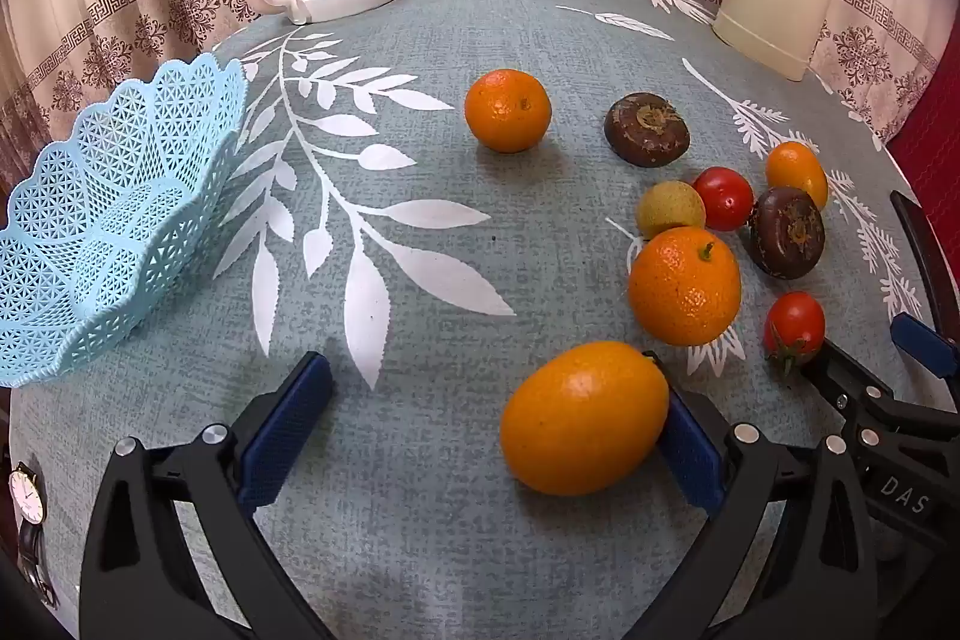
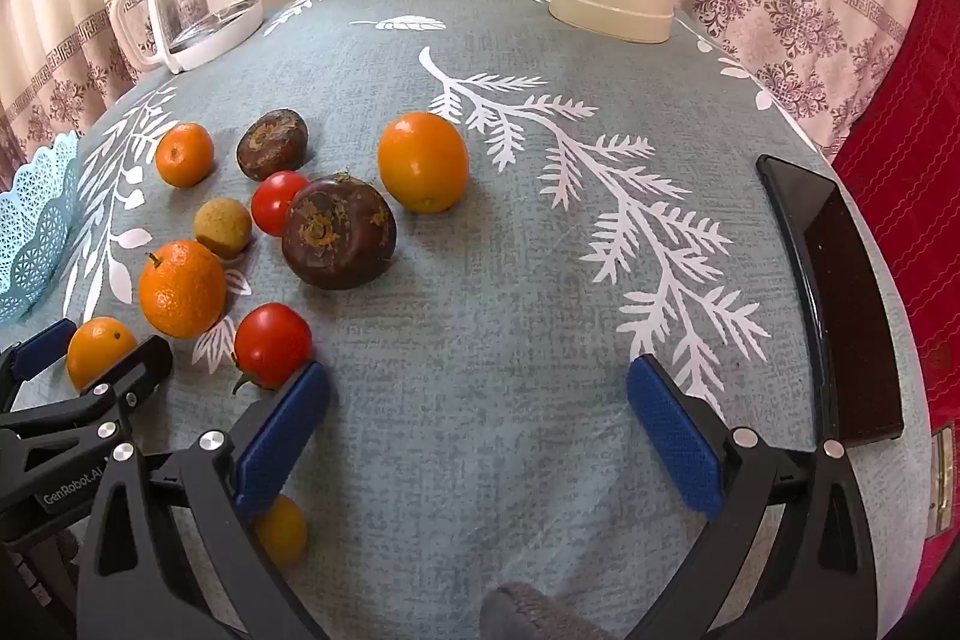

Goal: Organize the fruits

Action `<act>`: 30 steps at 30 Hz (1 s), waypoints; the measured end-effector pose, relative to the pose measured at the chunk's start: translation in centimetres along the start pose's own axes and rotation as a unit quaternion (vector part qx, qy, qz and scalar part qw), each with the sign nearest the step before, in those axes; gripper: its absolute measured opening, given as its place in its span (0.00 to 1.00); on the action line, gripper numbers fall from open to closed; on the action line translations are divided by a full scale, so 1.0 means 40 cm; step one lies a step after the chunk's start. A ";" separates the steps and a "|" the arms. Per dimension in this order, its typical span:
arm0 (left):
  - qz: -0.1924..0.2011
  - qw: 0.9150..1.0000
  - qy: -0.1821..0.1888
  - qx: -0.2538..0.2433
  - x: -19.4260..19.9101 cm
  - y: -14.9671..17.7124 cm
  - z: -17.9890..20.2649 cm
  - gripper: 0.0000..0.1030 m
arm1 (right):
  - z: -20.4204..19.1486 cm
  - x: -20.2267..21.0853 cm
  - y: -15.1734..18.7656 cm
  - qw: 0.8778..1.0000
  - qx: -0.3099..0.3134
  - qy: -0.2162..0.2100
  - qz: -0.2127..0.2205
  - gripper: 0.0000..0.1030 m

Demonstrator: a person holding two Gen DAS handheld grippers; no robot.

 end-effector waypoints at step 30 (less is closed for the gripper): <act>-0.002 1.000 0.009 -0.002 -0.007 -0.001 -0.006 0.98 | 0.014 0.003 -0.006 1.000 0.001 0.000 0.001 0.95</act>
Point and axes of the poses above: each gripper's, at about its wrist camera, not at the fingertips, and x roughly against the way its jaws point, z to its right, y to its underside, the point moved 4 cm from there along -x, roughly the way its jaws point, and after that the axes turned 3 degrees about z, right-handed, at the moved point
